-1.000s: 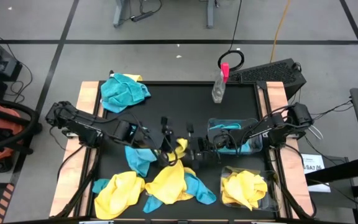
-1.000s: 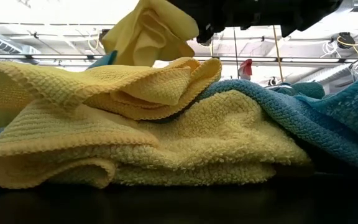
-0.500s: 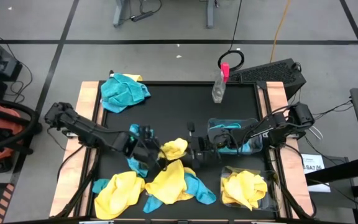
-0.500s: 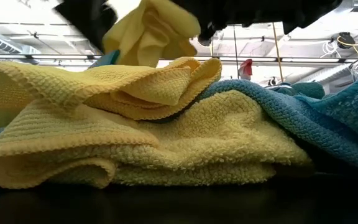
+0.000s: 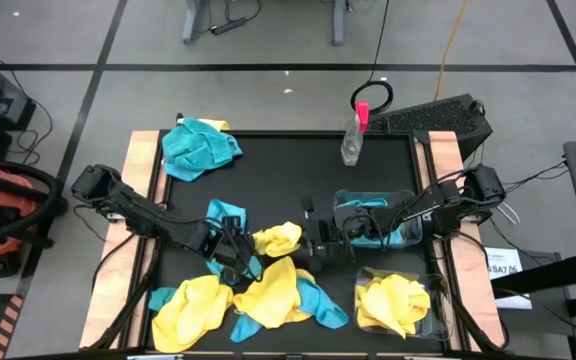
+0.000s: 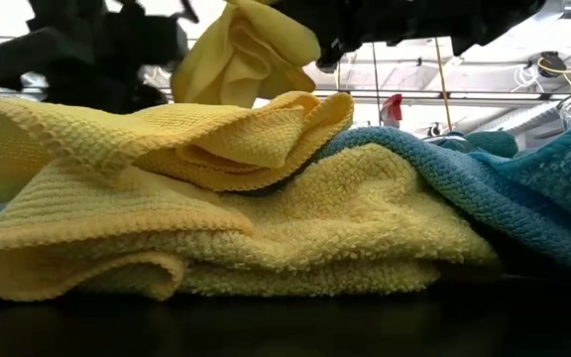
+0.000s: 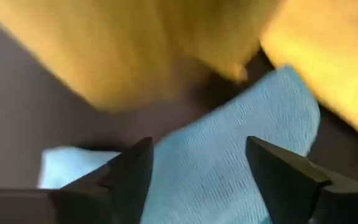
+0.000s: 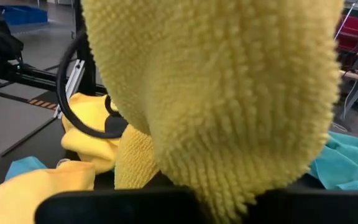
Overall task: Sort microfiber towel by color & place in baskets
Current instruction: Put the yellow towel into the bottom transparent bin
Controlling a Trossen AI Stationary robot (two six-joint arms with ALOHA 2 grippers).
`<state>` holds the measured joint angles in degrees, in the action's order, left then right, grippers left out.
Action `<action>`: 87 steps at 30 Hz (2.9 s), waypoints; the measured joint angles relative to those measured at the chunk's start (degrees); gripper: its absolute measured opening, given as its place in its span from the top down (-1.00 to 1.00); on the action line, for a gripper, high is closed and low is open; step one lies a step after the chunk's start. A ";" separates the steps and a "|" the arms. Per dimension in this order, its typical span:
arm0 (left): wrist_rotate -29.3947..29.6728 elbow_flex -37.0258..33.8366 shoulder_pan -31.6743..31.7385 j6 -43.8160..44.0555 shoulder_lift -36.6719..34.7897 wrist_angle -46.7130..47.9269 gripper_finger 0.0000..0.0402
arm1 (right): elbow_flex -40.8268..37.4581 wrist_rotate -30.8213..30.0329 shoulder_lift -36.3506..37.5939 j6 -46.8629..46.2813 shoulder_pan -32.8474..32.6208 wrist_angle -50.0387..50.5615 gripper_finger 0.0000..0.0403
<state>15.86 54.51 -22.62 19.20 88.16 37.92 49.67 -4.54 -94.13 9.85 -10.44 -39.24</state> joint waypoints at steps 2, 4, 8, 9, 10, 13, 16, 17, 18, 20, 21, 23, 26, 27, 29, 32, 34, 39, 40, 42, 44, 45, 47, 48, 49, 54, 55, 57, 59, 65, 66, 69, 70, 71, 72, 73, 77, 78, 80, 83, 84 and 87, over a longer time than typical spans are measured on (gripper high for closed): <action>-2.19 -1.34 0.32 0.60 0.00 -0.10 -0.07 | 0.00 -0.06 0.37 -0.06 0.00 0.85 0.96; -4.48 -2.88 0.75 1.53 0.00 -0.33 0.11 | -0.02 -0.08 1.41 -0.13 0.00 2.10 0.96; -7.04 -6.33 1.40 4.10 0.00 -2.11 0.41 | -0.01 -0.12 6.26 -0.15 -0.46 7.89 0.96; -7.08 -7.02 1.52 4.68 0.00 -2.11 0.46 | -0.01 -0.14 7.87 -0.15 -0.68 10.56 0.96; -7.10 -7.67 1.54 5.48 0.00 -2.07 0.51 | 0.00 -0.17 9.60 -0.16 -1.05 14.06 0.96; -7.08 -9.51 1.54 7.39 0.00 -2.43 0.60 | -0.01 -0.07 15.22 -1.31 -2.30 25.27 0.96; -6.92 -10.36 1.54 8.90 0.00 -1.85 0.62 | -0.02 0.20 20.85 -3.60 -4.56 36.80 0.96; -6.76 -10.50 1.58 9.37 0.00 -1.65 0.62 | -0.01 0.54 22.47 -4.63 -5.54 40.18 0.96; -6.40 -10.65 1.61 10.07 0.00 -1.42 0.61 | -0.02 1.69 24.18 -5.87 -6.63 43.48 0.96; -5.59 -10.81 1.61 10.52 -0.02 -1.12 0.58 | -0.02 4.76 27.36 -9.22 -8.85 48.78 0.96; -5.40 -10.81 1.61 10.52 -0.02 -1.10 0.56 | -0.02 5.95 28.98 -11.26 -9.98 50.61 0.96; -5.21 -10.81 1.61 10.49 -0.02 -1.02 0.51 | -0.02 7.67 31.80 -15.57 -12.71 54.73 0.96; -5.00 -10.83 1.63 10.48 -0.02 -0.88 0.43 | -0.02 8.06 35.35 -23.12 -16.95 61.32 0.96; -4.92 -10.83 1.65 10.49 -0.02 -0.74 0.40 | -0.02 8.10 36.40 -26.12 -18.33 63.80 0.96; -4.83 -10.83 1.71 10.49 -0.02 -0.24 0.36 | -0.02 8.07 38.17 -32.69 -20.88 68.64 0.96; -4.80 -10.81 2.13 10.54 -0.02 0.62 0.29 | -0.02 7.98 39.37 -42.71 -24.88 76.12 0.96; -4.85 -10.81 2.50 10.54 -0.02 0.66 0.26 | -0.02 8.17 39.34 -48.88 -27.83 80.25 0.96; -4.93 -10.81 3.69 10.49 -0.02 0.83 0.20 | -0.02 11.08 37.05 -62.25 -34.36 86.38 0.96; -4.96 -10.81 3.88 10.49 -0.02 0.85 0.19 | -0.02 11.40 36.42 -64.25 -35.69 86.35 0.96; -5.22 -10.83 4.29 10.29 -0.02 0.85 0.19 | -0.02 11.85 34.97 -67.75 -38.08 85.52 0.96; -5.25 -10.83 4.71 9.87 -0.02 0.85 0.19 | -0.02 12.08 33.12 -70.87 -40.16 85.04 0.96; -5.26 -10.83 4.96 9.39 -0.02 0.86 0.19 | -0.02 12.16 32.08 -72.18 -41.10 84.39 0.96; -5.27 -10.86 5.42 8.85 -0.02 0.85 0.19 | -0.02 12.18 29.89 -74.08 -42.71 83.19 0.96; -5.28 -10.86 5.67 8.58 -0.02 0.84 0.19 | -0.02 12.18 28.68 -74.58 -43.33 82.75 0.96; -5.32 -10.86 5.96 8.32 -0.02 0.83 0.19 | -0.02 12.18 27.39 -74.92 -43.86 82.17 0.96; -5.31 -10.88 7.18 7.26 -0.02 0.78 0.19 | -0.02 12.98 20.22 -75.23 -45.27 79.09 0.96; -5.29 -10.88 7.32 7.24 -0.02 0.78 0.19 | -0.02 13.83 18.77 -75.23 -45.29 79.08 0.96; -5.23 -10.88 7.34 7.22 -0.02 0.78 0.19 | -0.02 15.86 15.91 -75.26 -45.27 79.27 0.96; -5.20 -10.88 7.34 7.25 -0.02 0.78 0.19 | -0.02 17.41 13.32 -75.26 -45.27 79.28 0.96; -5.53 -10.88 7.31 7.35 -0.02 1.29 0.19 | 0.01 20.50 7.95 -75.17 -45.22 80.24 0.96; -5.55 -10.88 7.31 7.41 -0.02 1.29 0.19 | 0.08 20.63 7.48 -75.07 -45.18 80.32 0.96; -5.62 -10.88 7.30 7.45 -0.02 1.37 0.19 | 0.20 20.60 6.82 -75.04 -45.18 80.54 0.94; -5.65 -10.88 7.29 7.46 -0.02 1.39 0.19 | 0.20 20.61 6.80 -75.17 -45.18 80.58 0.92; -5.73 -10.88 7.29 7.46 -0.02 1.42 0.19 | 0.20 20.69 6.80 -75.26 -45.18 80.67 0.89; -5.81 -10.88 7.29 7.46 -0.02 1.46 0.19 | 0.20 20.99 6.80 -75.48 -45.18 80.89 0.84; -5.86 -10.86 7.29 7.45 -0.02 1.49 0.19 | 0.20 21.64 6.85 -75.95 -45.12 81.27 0.78; -5.96 -10.86 7.29 7.44 -0.02 1.59 0.19 | 0.39 24.21 7.90 -77.38 -45.13 84.23 0.45; -5.98 -10.86 7.29 7.45 -0.02 1.59 0.19 | 0.67 24.46 8.49 -77.79 -45.18 84.90 0.36; -6.02 -10.86 7.29 7.43 -0.02 1.66 0.19 | 1.56 24.46 10.07 -78.31 -45.20 85.89 0.19; -6.37 -10.86 7.29 7.43 -0.02 1.88 0.19 | 3.22 22.33 12.19 -79.14 -45.18 88.73 -0.02; -6.47 -10.86 7.29 7.43 -0.02 1.88 0.19 | 3.76 21.09 12.98 -79.38 -45.18 89.67 -0.08; -6.53 -10.86 7.29 7.42 -0.02 1.88 0.19 | 5.68 18.39 15.17 -79.76 -45.18 91.71 -0.22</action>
<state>9.32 43.66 -15.33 26.62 88.14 39.79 55.35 13.85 -78.96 -69.91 -55.61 52.47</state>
